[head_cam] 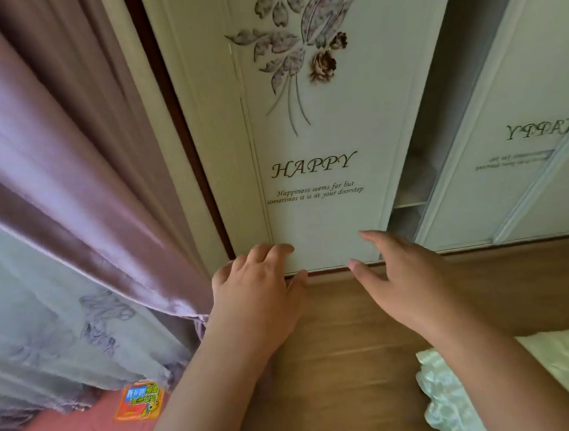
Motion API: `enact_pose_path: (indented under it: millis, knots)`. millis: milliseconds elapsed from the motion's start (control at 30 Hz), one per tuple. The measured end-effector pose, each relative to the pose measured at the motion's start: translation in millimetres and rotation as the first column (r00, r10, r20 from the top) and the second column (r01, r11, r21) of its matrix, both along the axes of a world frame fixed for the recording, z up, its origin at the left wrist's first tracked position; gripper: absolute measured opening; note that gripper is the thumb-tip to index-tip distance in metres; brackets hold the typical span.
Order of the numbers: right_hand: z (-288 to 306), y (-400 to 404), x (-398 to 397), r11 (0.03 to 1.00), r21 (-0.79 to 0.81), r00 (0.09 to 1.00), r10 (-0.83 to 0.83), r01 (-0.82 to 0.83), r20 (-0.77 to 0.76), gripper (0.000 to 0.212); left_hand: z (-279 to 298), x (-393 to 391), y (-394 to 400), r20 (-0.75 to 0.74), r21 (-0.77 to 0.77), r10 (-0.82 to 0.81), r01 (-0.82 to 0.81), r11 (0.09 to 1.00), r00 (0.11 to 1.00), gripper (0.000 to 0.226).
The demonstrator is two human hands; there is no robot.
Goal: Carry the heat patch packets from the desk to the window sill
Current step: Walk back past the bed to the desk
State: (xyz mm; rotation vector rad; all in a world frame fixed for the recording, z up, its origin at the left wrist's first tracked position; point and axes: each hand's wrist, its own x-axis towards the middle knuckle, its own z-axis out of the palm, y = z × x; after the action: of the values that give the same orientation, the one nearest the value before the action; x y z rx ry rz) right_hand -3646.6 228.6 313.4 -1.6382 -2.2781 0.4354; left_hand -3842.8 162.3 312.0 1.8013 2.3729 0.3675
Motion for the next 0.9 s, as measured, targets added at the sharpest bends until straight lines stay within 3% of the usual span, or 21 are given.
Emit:
enact_pose_path:
  millis: [433,900]
  knots:
    - [15,78,65,0.989,-0.096,0.992,-0.117,0.113,-0.038,0.065,9,60,104,0.044,-0.019,-0.079,0.080,0.997,0.996,0.043]
    - [46,175,66,0.892,-0.069,0.895,-0.447,0.446,0.006,0.067,32,60,272,0.036,0.081,-0.466,0.463,0.883,0.884,0.038]
